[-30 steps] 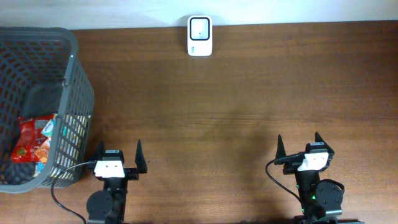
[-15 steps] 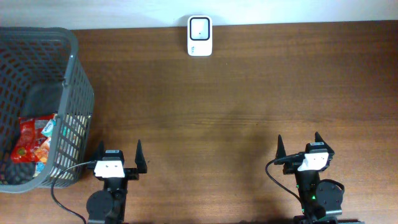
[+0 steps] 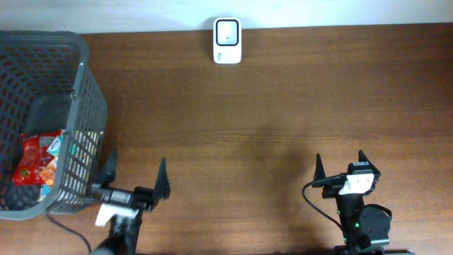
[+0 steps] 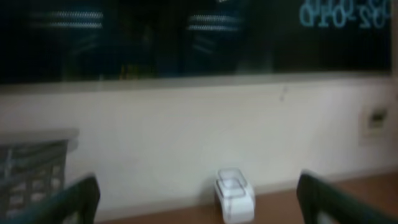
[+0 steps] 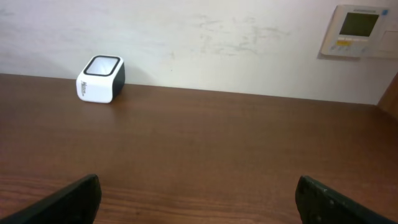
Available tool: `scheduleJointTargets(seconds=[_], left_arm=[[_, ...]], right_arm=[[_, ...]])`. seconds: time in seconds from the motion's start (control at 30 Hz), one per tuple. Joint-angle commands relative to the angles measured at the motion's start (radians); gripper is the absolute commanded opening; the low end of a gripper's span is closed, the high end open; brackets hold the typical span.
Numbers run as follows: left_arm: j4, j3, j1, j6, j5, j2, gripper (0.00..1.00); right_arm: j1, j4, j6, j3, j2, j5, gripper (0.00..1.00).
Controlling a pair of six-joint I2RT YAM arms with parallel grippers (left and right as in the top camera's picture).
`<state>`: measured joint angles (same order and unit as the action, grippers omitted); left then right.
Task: Scan the item barcode
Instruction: 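Reach the left gripper into the grey basket and grasp the orange box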
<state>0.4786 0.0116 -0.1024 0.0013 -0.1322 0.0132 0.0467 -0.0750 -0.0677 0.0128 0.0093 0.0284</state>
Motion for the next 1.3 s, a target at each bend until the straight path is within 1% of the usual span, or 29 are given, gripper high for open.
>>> scheduleJointTargets(seconds=[0.0, 0.03, 0.07, 0.1, 0.13, 0.17, 0.2, 0.27, 0.33, 0.4, 0.47, 0.5, 0.53, 0.6, 0.63, 0.67, 0.73, 0.77, 0.8, 0.87, 0.9, 0.93, 0.97, 1.1, 1.17, 1.27], left_arm=[[0.039, 0.085, 0.005, 0.011, -0.093, -0.008, 0.99], [-0.034, 0.159, 0.005, 0.016, -0.093, -0.006, 0.99], [-0.120, 0.246, 0.005, 0.046, -0.092, 0.005, 0.99], [-0.179, 0.307, 0.005, 0.086, -0.092, 0.022, 0.99], [-0.273, 0.418, 0.005, 0.151, -0.090, 0.063, 0.99], [-0.333, 0.491, 0.005, 0.170, -0.080, 0.100, 0.99], [-0.442, 0.596, 0.005, 0.172, -0.055, 0.158, 0.99], [-0.689, 0.805, 0.005, 0.172, -0.051, 0.300, 0.99], [-0.948, 1.041, 0.005, 0.173, -0.060, 0.495, 0.99], [-1.101, 1.197, 0.005, 0.173, -0.074, 0.634, 0.99], [-1.160, 1.294, 0.005, 0.172, -0.069, 0.748, 0.99], [-1.196, 1.362, 0.006, 0.130, -0.034, 0.828, 0.99], [-1.266, 1.444, 0.010, 0.079, 0.012, 0.902, 0.99], [-1.484, 1.683, 0.047, 0.079, 0.049, 1.081, 0.99], [-1.621, 1.852, 0.083, 0.079, 0.050, 1.194, 0.99], [-1.713, 1.991, 0.114, 0.080, 0.039, 1.284, 0.99], [-1.806, 2.203, 0.188, 0.081, -0.007, 1.419, 0.99], [-1.799, 2.285, 0.282, 0.014, -0.033, 1.474, 0.99], [-1.788, 2.312, 0.375, -0.058, -0.051, 1.501, 0.99], [-1.771, 2.314, 0.527, -0.153, -0.063, 1.530, 0.99], [-1.770, 2.314, 0.584, -0.181, -0.063, 1.544, 0.99], [-1.800, 2.314, 0.645, -0.180, -0.058, 1.564, 0.99], [-1.828, 2.313, 0.675, -0.180, -0.027, 1.582, 0.99], [-1.963, 2.313, 0.769, -0.180, -0.021, 1.709, 0.99], [-2.023, 2.313, 0.768, -0.180, -0.016, 1.777, 0.99], [-2.136, 2.313, 0.768, -0.180, 0.063, 1.871, 0.99]], right_arm=[[0.005, -0.005, -0.003, -0.007, -0.006, 0.006, 0.98], [0.005, -0.005, -0.003, -0.007, -0.006, 0.006, 0.98], [0.005, -0.005, -0.003, -0.007, -0.006, 0.006, 0.98], [0.005, -0.005, -0.003, -0.007, -0.006, 0.006, 0.98], [0.005, -0.005, -0.003, -0.007, -0.006, 0.006, 0.98], [0.005, -0.005, -0.003, -0.007, -0.006, 0.006, 0.98], [0.005, -0.005, -0.003, -0.007, -0.006, 0.006, 0.98], [0.005, -0.005, -0.003, -0.007, -0.006, 0.006, 0.98], [0.005, -0.005, -0.003, -0.007, -0.006, 0.006, 0.98], [0.005, -0.005, -0.003, -0.007, -0.006, 0.006, 0.98], [0.005, -0.005, -0.003, -0.007, -0.006, 0.006, 0.98], [0.005, -0.005, -0.003, -0.007, -0.006, 0.006, 0.98], [0.005, -0.005, -0.003, -0.007, -0.006, 0.006, 0.98], [0.005, -0.005, -0.003, -0.007, -0.006, 0.006, 0.98], [0.005, -0.005, -0.003, -0.007, -0.006, 0.006, 0.98], [0.005, -0.005, -0.003, -0.007, -0.006, 0.006, 0.98], [0.005, -0.005, -0.003, -0.007, -0.006, 0.006, 0.98], [0.005, -0.005, -0.003, -0.007, -0.006, 0.006, 0.98], [0.005, -0.005, -0.003, -0.007, -0.006, 0.006, 0.98], [0.005, -0.005, -0.003, -0.007, -0.006, 0.006, 0.98], [0.005, -0.005, -0.003, -0.007, -0.006, 0.006, 0.99], [0.005, -0.005, -0.003, -0.007, -0.006, 0.006, 0.98], [0.005, -0.005, -0.003, -0.007, -0.006, 0.006, 0.98], [0.005, -0.005, -0.003, -0.007, -0.006, 0.006, 0.98], [0.005, -0.005, -0.003, -0.007, -0.006, 0.006, 0.99], [0.005, -0.005, -0.003, -0.007, -0.006, 0.006, 0.98]])
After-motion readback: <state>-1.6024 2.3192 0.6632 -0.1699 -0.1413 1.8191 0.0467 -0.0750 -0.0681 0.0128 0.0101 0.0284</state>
